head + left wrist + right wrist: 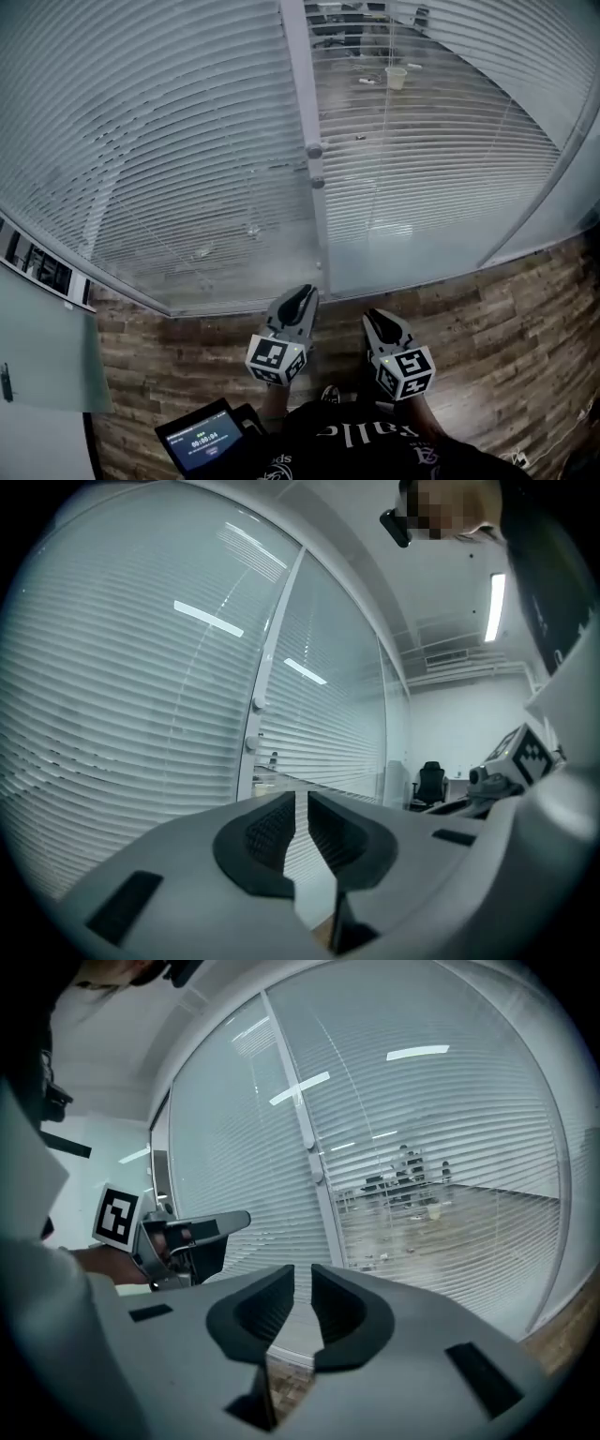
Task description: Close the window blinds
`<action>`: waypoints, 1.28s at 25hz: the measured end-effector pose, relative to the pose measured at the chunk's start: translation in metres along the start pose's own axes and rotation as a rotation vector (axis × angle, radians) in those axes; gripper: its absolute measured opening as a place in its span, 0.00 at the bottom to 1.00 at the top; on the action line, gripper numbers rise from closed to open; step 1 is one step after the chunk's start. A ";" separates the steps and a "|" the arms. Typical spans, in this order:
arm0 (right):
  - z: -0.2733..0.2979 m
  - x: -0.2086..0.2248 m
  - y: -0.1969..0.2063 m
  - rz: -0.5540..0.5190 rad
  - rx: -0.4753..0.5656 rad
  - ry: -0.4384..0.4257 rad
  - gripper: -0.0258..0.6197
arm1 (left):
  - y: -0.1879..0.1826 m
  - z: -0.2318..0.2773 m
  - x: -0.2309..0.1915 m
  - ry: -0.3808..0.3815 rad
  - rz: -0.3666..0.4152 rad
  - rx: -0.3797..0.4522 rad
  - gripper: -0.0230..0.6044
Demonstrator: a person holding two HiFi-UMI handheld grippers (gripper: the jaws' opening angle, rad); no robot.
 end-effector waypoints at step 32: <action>0.165 0.194 -0.055 -0.036 -0.070 -0.363 0.14 | -0.015 0.225 -0.091 -0.491 -0.411 0.269 0.24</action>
Point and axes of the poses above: the fingertips, and each gripper's own axes: z forward along the fingers, x to its right, y out of its underside, the point moved 9 cm from there along -z, backward along the fingers, and after that the axes turned 9 degrees about x, right-handed, at the moved point
